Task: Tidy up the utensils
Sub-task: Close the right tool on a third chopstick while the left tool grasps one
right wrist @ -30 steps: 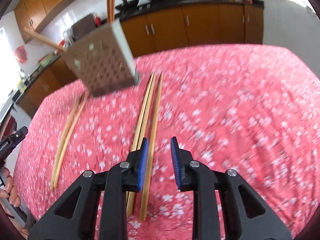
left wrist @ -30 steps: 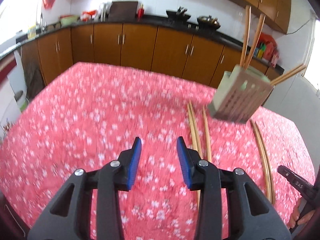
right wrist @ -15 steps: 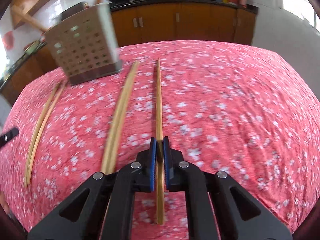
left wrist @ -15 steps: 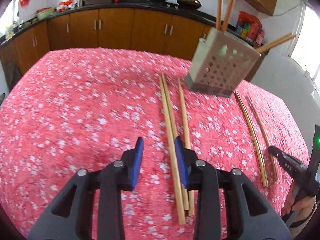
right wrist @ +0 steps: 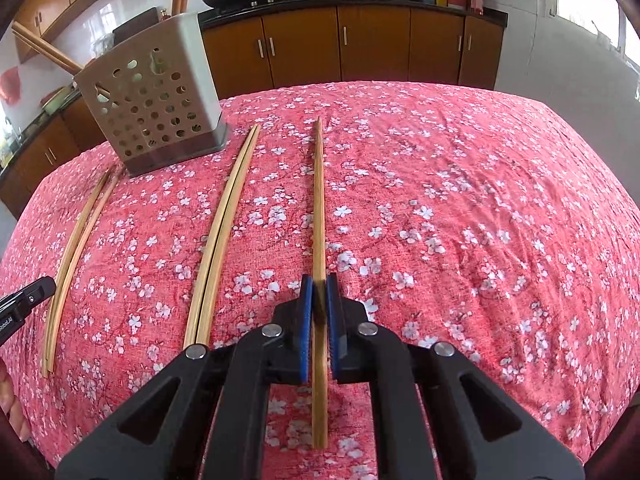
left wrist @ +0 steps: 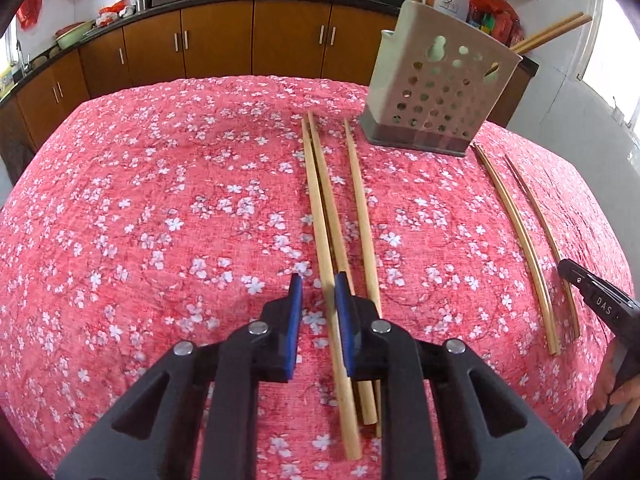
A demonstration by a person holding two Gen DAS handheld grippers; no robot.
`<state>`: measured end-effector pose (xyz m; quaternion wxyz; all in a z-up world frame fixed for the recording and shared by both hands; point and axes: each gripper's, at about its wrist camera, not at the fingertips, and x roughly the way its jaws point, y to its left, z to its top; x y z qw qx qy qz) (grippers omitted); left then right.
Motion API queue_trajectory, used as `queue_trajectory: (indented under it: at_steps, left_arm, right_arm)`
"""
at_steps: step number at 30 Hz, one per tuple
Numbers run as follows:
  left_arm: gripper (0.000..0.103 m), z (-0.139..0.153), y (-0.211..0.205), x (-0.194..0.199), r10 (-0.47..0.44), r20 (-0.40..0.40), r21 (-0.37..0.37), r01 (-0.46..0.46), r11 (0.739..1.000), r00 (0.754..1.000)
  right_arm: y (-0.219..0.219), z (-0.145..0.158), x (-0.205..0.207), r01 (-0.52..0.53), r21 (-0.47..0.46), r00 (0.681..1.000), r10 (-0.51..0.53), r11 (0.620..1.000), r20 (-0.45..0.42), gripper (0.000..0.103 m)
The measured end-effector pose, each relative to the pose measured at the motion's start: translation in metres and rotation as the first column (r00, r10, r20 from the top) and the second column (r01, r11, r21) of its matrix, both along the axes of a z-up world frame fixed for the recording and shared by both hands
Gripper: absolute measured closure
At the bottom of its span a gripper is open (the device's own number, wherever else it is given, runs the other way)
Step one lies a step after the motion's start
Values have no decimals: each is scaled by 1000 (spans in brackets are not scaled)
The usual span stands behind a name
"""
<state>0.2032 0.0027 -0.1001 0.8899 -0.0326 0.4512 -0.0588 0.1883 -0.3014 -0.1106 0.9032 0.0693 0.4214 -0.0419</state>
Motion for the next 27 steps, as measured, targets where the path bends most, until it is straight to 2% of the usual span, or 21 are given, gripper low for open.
queue_trajectory:
  at_steps: [7,9,15,27]
  left_arm:
    - [90,-4,-5,3,-1,8,70,1,998,1000]
    - [94,-4,-3,8,13,15,84,-14,996,1000]
    - [94,-4,22,31,89,15,42,-90,995,996]
    - [94,-7,34,21,88,41,-30,-87,996,995]
  right_arm:
    - [6,-1,1,-23,-28,1000,23,999,4,95]
    - [7,-1,2,-28,-31,1000,29,999,5,95]
    - [-3,0,13,-22,-36,1000,22,999,7,95]
    - [-14,-1,21,1,-2,1000,-1,1000,11,95]
